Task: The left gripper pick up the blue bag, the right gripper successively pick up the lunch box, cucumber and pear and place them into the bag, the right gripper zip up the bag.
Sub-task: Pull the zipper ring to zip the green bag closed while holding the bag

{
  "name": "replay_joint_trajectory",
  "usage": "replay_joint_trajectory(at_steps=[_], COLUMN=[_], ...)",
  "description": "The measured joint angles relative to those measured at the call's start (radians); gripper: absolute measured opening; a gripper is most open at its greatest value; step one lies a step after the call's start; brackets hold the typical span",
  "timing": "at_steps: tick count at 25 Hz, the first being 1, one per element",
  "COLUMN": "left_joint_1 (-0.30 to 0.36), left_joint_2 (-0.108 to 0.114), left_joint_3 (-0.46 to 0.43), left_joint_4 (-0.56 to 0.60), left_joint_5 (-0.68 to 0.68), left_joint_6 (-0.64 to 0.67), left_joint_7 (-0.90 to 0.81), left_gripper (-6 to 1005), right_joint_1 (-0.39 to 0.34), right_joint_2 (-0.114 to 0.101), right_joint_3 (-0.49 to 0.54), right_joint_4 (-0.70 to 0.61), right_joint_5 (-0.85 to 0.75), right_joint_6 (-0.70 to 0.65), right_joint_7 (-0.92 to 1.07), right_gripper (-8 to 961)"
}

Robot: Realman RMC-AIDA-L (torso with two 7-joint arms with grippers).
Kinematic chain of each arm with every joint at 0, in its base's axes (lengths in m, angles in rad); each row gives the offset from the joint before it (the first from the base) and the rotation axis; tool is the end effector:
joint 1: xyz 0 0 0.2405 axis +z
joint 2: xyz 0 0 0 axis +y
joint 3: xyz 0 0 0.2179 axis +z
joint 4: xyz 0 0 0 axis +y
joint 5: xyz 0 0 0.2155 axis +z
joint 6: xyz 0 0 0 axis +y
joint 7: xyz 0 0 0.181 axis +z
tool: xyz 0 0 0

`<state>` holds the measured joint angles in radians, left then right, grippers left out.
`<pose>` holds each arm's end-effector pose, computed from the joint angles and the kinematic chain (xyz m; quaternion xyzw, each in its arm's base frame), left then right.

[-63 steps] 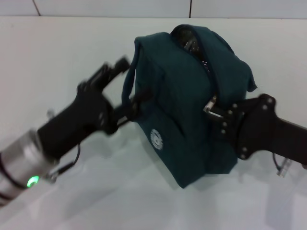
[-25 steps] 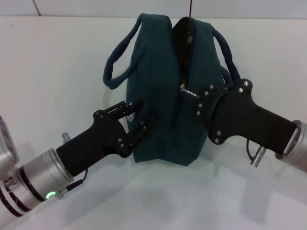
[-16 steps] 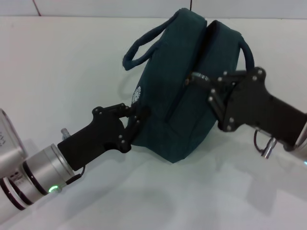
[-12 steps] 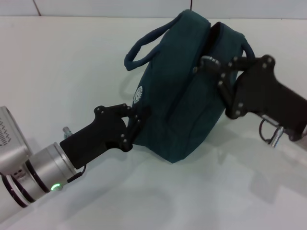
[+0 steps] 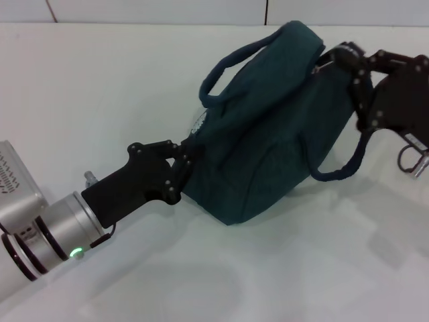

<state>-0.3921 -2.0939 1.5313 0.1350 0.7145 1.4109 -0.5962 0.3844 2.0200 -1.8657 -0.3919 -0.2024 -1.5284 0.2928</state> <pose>-0.2373 0.2833 -0.0759 -0.8663 -0.1755 -0.3691 0.2871 0.1692 0.3140 -0.0108 -0.7954 -0.0416 0.4657 0.3856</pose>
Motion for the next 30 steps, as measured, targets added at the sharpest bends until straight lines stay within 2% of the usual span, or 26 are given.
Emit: replay_joint_trajectory(at_steps=[6, 14, 17, 22, 30], left_joint_1=[-0.006, -0.032, -0.029, -0.020, -0.062], left_joint_2=[0.011, 0.008, 0.005, 0.005, -0.006], left_joint_3=[-0.011, 0.003, 0.000, -0.001, 0.005], left_joint_4=[0.000, 0.035, 0.037, 0.040, 0.056], left_joint_5=[0.000, 0.047, 0.030, 0.005, 0.003], left_joint_6=[0.004, 0.017, 0.039, 0.151, 0.177], left_joint_7=[-0.008, -0.080, -0.088, -0.104, -0.141], left_gripper=[74, 73, 119, 196, 527], right_joint_1=[-0.002, -0.004, -0.004, -0.004, 0.005], right_joint_2=[-0.002, 0.000, 0.001, 0.001, 0.003], right_joint_3=[0.061, 0.054, 0.052, 0.052, 0.040], right_joint_4=[0.041, 0.054, 0.052, 0.053, 0.054], right_joint_5=[0.000, -0.003, -0.004, -0.005, -0.006], right_joint_6=[-0.013, -0.064, -0.065, -0.065, -0.062], right_joint_7=[-0.007, -0.013, -0.014, -0.014, -0.016], right_gripper=[16, 16, 16, 15, 16])
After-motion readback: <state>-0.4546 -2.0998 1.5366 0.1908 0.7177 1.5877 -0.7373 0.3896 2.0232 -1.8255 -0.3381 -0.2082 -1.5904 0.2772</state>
